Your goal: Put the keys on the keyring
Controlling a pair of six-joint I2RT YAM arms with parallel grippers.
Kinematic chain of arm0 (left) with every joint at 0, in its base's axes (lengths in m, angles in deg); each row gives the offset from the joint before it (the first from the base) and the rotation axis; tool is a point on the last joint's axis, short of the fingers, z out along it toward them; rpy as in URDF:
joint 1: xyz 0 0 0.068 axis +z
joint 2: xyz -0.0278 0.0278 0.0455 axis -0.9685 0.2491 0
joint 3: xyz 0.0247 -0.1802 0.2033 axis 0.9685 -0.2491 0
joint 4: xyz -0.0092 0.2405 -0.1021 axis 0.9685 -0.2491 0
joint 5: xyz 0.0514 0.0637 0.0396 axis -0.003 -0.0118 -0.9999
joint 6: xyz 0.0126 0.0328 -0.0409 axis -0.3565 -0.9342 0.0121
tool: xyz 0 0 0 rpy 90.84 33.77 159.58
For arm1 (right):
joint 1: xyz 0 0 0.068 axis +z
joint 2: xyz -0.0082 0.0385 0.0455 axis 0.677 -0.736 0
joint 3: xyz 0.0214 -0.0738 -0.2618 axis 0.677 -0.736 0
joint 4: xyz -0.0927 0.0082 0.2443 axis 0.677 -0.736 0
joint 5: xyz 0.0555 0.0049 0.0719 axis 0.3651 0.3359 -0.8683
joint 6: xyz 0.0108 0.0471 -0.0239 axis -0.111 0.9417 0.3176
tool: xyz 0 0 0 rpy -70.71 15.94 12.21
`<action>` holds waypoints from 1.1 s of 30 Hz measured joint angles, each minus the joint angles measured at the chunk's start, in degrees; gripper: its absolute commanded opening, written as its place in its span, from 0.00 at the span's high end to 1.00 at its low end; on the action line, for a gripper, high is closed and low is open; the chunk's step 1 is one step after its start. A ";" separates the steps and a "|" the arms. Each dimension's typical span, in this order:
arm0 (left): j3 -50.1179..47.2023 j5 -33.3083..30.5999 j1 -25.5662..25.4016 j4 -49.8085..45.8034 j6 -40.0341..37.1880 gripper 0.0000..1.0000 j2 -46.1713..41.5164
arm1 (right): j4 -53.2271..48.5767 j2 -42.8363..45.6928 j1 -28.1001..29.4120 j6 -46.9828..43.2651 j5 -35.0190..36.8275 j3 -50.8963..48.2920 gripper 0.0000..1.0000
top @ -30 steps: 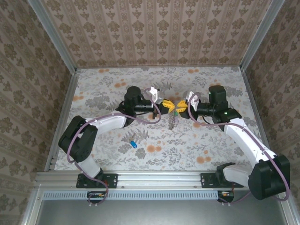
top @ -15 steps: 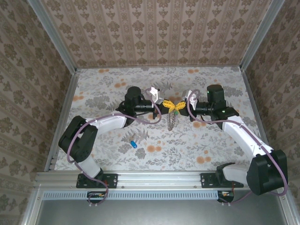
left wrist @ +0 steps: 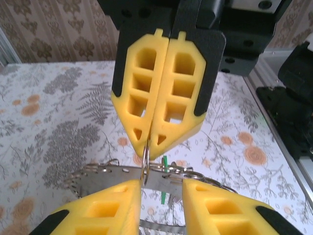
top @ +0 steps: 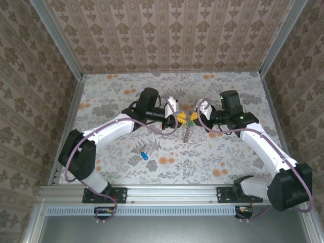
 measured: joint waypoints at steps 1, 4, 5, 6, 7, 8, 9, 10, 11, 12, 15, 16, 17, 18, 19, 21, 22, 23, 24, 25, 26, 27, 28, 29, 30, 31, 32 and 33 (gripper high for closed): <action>0.02 -0.31 0.00 -0.70 -0.42 0.71 0.00 | -0.70 0.00 0.24 -0.42 0.48 0.13 1.00; 0.24 -1.09 -0.04 -2.69 -1.29 0.70 0.00 | -2.23 0.00 0.98 -1.27 1.77 0.66 1.00; 0.44 -1.25 -0.04 -2.95 -1.55 0.70 0.00 | -2.82 0.00 1.20 -1.55 2.21 0.94 1.00; 0.76 -1.36 -0.04 -3.23 -1.79 0.70 0.00 | -3.23 0.00 1.38 -1.92 2.60 1.29 1.00; 1.11 -1.42 -0.09 -3.41 -1.90 0.70 0.00 | -3.45 0.00 1.55 -2.14 2.82 1.57 1.00; 1.46 -1.53 -0.22 -3.43 -1.99 0.70 0.00 | -3.82 0.00 1.70 -2.34 2.91 1.95 1.00; 1.81 -1.53 -0.37 -3.48 -2.10 0.69 0.00 | -4.04 0.00 1.86 -2.49 3.10 2.27 1.00; 2.01 -1.55 -0.46 -3.50 -2.10 0.69 0.00 | -4.09 0.00 1.99 -2.54 3.26 2.43 1.00; 2.10 -1.53 -0.59 -3.50 -2.12 0.69 0.00 | -4.11 0.00 2.16 -2.64 3.34 2.58 1.00; 2.14 -1.55 -0.81 -3.50 -2.12 0.69 0.00 | -4.13 0.00 2.32 -2.69 3.52 2.64 1.00; 2.14 -1.62 -1.14 -3.54 -2.12 0.73 0.00 | -4.39 0.00 2.64 -2.69 3.96 2.69 1.00; 2.14 -1.66 -1.16 -3.54 -2.19 0.74 0.00 | -4.52 0.00 2.73 -2.69 4.07 2.69 1.00; 2.14 -1.75 -1.18 -3.54 -2.29 0.77 0.00 | -4.63 0.00 2.84 -2.69 4.15 2.69 1.00; 2.14 -1.79 -1.20 -3.54 -2.32 0.81 0.00 | -4.81 -0.04 2.91 -2.69 4.15 2.73 1.00; 2.14 -1.92 -1.22 -3.52 -2.54 0.85 0.00 | -5.09 -0.07 3.02 -2.69 4.17 2.84 1.00; 2.16 -2.19 -1.33 -3.52 -2.80 0.91 0.00 | -5.60 -0.15 3.10 -2.73 4.33 3.13 1.00; 2.16 -2.38 -1.40 -3.52 -2.93 0.93 0.00 | -5.68 -0.17 3.21 -2.84 4.44 3.23 1.00; 2.21 -2.60 -1.49 -3.54 -3.15 0.96 0.00 | -5.86 -0.22 3.23 -2.91 4.68 3.37 1.00; 2.25 -2.78 -1.57 -3.56 -3.23 0.99 0.00 | -6.14 -0.22 3.26 -2.93 4.96 3.48 1.00; 2.27 -2.89 -1.60 -3.56 -3.45 1.00 0.00 | -6.32 -0.22 3.28 -2.97 5.18 3.56 1.00; 2.27 -2.97 -1.60 -3.63 -3.45 1.00 0.00 | -6.62 -0.22 3.37 -3.10 5.40 3.76 1.00; 2.34 -3.02 -1.60 -3.76 -3.63 1.00 0.00 | -6.67 -0.22 3.43 -3.19 5.57 3.82 1.00; 2.43 -3.02 -1.60 -3.80 -3.63 1.00 0.00 | -6.67 -0.22 3.43 -3.30 5.62 3.87 0.99; 2.47 -2.99 -1.60 -3.80 -3.63 1.00 0.00 | -6.62 -0.22 3.43 -3.30 5.62 3.87 0.97; 2.47 -2.99 -1.60 -3.74 -3.61 1.00 0.00 | -6.58 -0.20 3.43 -3.28 5.64 3.87 0.94; 2.45 -2.99 -1.60 -3.56 -3.56 1.00 0.00 | -6.45 -0.20 3.41 -3.15 5.62 3.85 0.93; 2.27 -2.93 -1.57 -2.91 -3.32 1.00 0.00 | -5.70 -0.11 3.21 -2.60 5.60 3.65 0.93; 1.92 -2.75 -1.46 -1.55 -2.86 1.00 0.00 | -4.09 0.20 2.54 -1.95 4.98 2.84 0.92</action>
